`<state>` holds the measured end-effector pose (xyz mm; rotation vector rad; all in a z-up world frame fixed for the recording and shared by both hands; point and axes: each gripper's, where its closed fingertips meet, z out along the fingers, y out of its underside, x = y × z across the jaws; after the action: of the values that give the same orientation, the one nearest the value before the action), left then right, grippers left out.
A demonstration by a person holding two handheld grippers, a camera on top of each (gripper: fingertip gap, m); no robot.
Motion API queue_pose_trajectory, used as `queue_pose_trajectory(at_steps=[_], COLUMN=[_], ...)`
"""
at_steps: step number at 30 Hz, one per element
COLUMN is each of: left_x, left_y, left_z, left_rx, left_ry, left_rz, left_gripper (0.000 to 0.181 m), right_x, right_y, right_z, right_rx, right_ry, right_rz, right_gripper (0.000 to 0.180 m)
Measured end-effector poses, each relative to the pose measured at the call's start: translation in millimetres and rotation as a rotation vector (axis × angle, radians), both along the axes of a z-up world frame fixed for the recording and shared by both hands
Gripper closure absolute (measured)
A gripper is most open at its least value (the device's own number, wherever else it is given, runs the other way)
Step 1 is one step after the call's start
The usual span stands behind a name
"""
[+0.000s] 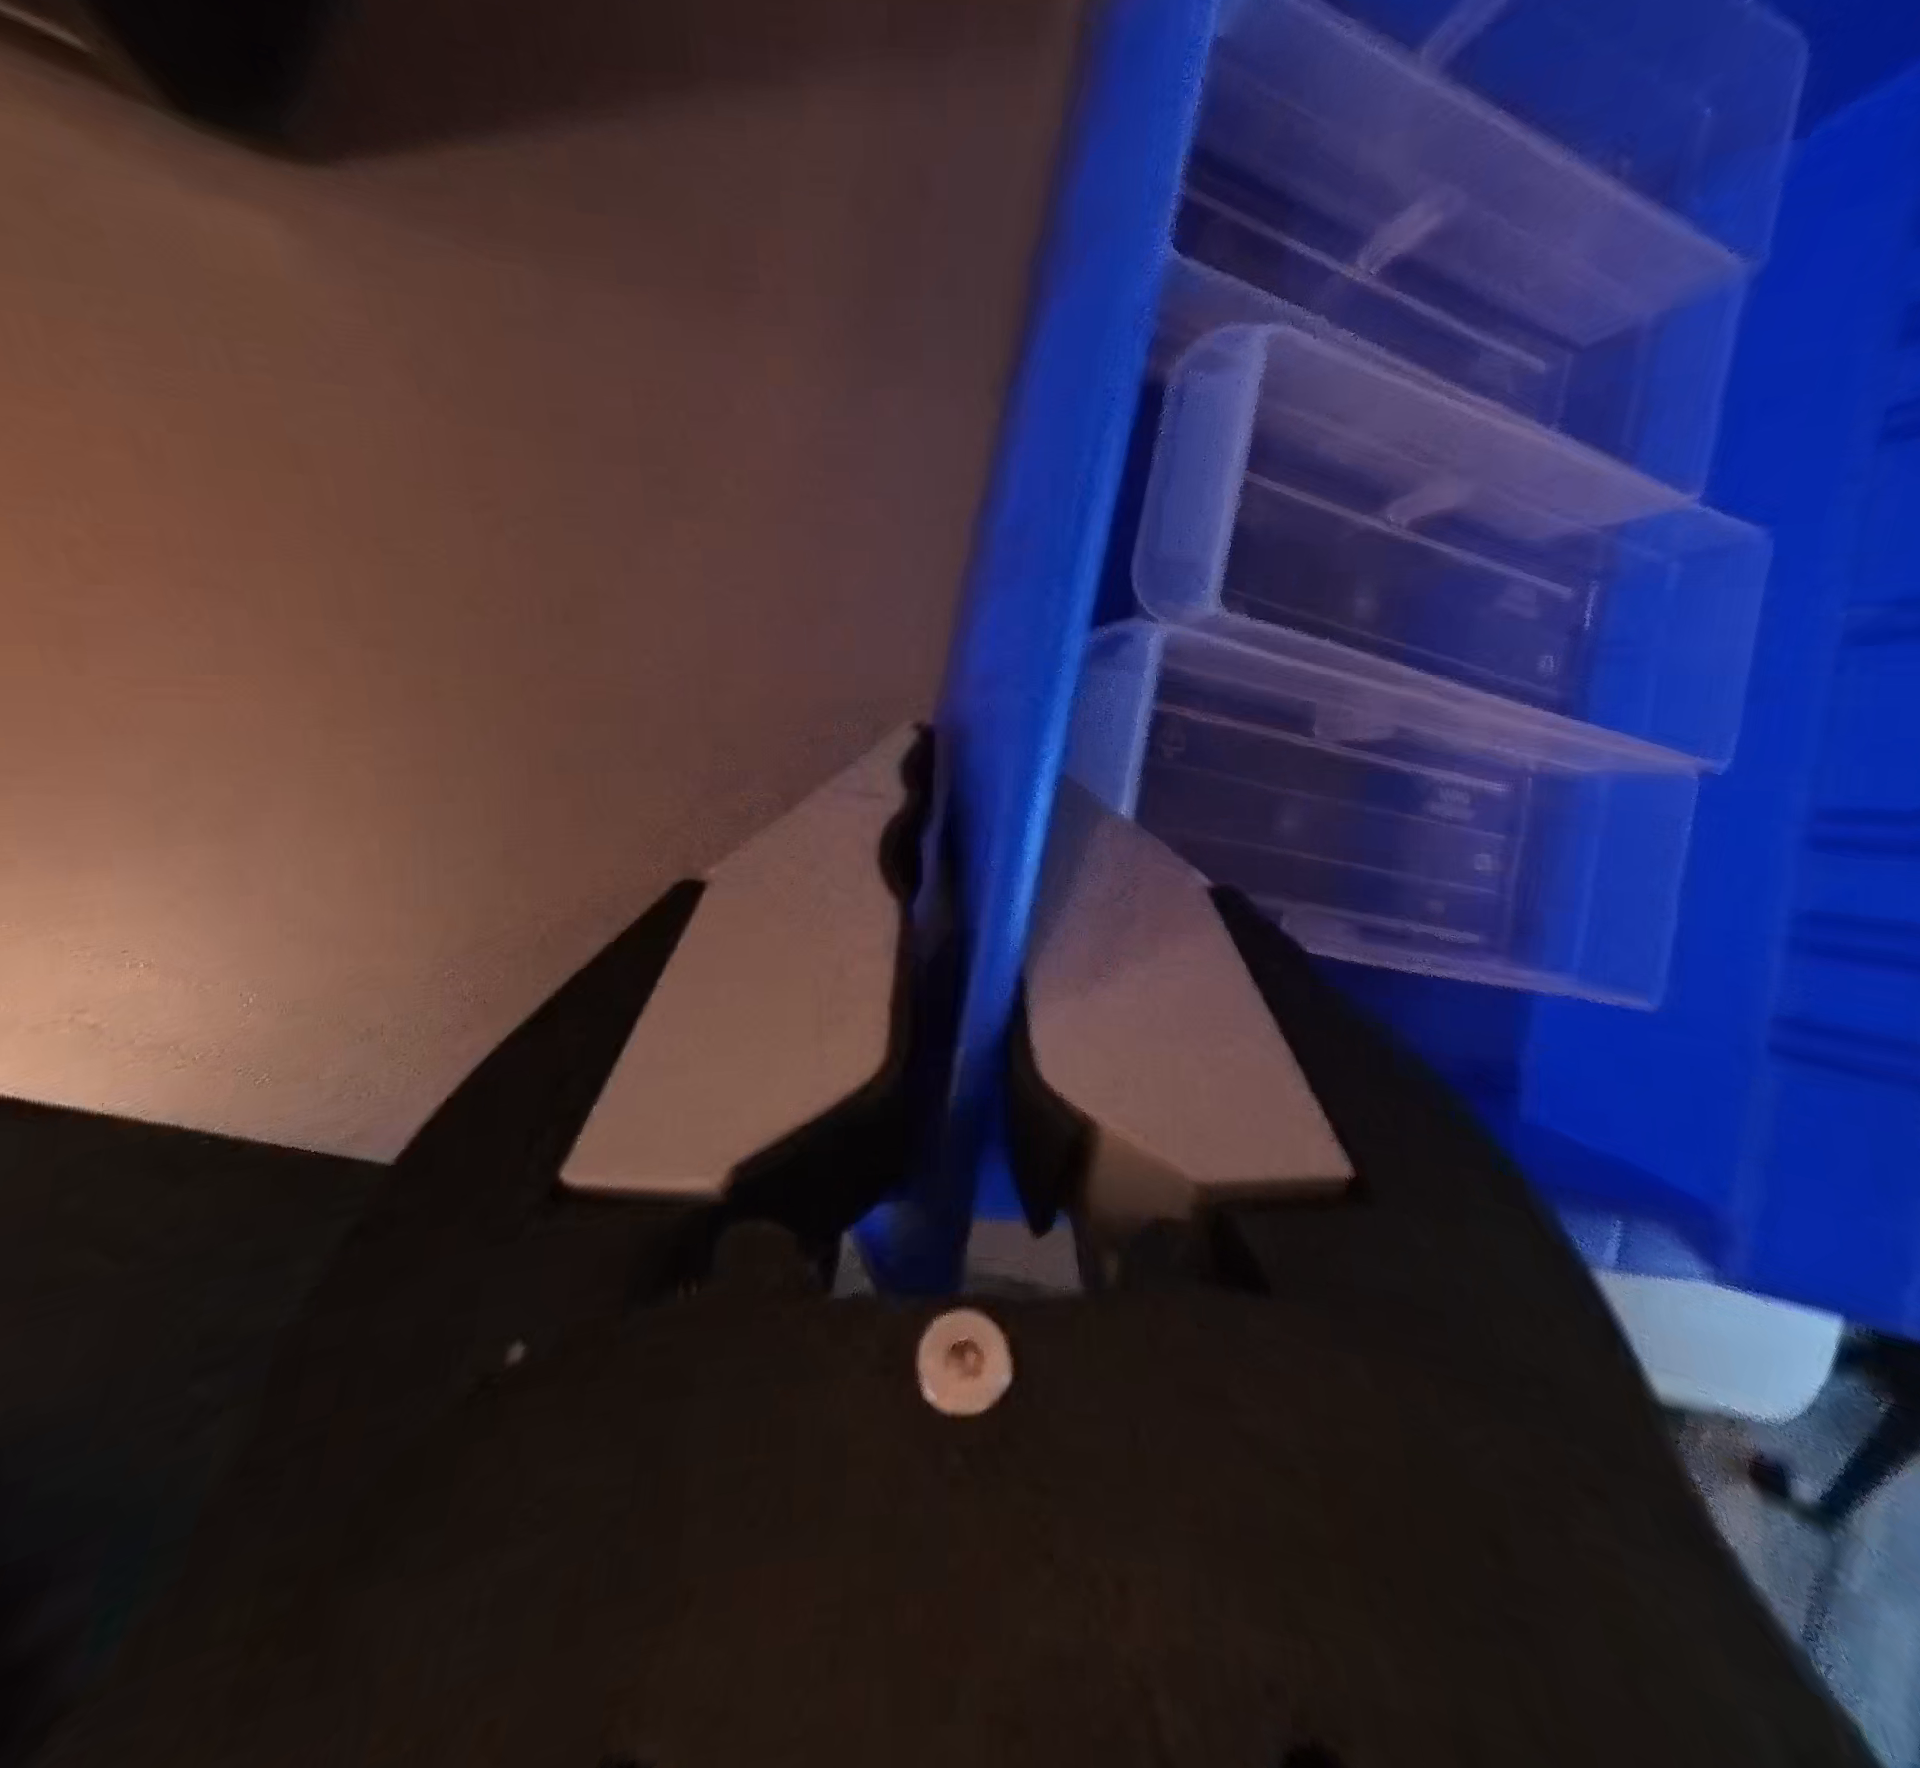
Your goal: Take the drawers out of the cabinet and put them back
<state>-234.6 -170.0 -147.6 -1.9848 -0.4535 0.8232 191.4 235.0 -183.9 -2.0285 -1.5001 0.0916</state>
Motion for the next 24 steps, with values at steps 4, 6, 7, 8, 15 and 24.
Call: queue_pose_trajectory(at_steps=[4,6,7,8,15,24], left_x=[-2,0,1,3,30,93], left_y=[-16,-25,-30,-35,-67,-151], left_z=[15,24,27,30,68,122], left_rx=[0.046,0.050,0.073,0.088,0.151,0.230], left_ry=[0.016,0.051,0.045,0.045,0.184,0.237], left_rz=[-0.010,-0.009,-0.001,0.003,0.018,0.036], left_gripper=[0.176,0.175,0.175,0.175,0.175,0.176], right_x=[4,12,17,24,89,128], right_y=[-4,-9,-12,-16,-70,-217], right_z=[4,10,14,18,67,146], right_rx=[0.017,0.014,0.014,0.013,0.108,0.139], right_ry=[0.030,0.059,0.071,0.084,0.120,0.258], right_rz=[0.012,0.020,0.024,0.027,0.066,0.354], right_gripper=[0.178,0.179,0.179,0.178,0.178,0.178])
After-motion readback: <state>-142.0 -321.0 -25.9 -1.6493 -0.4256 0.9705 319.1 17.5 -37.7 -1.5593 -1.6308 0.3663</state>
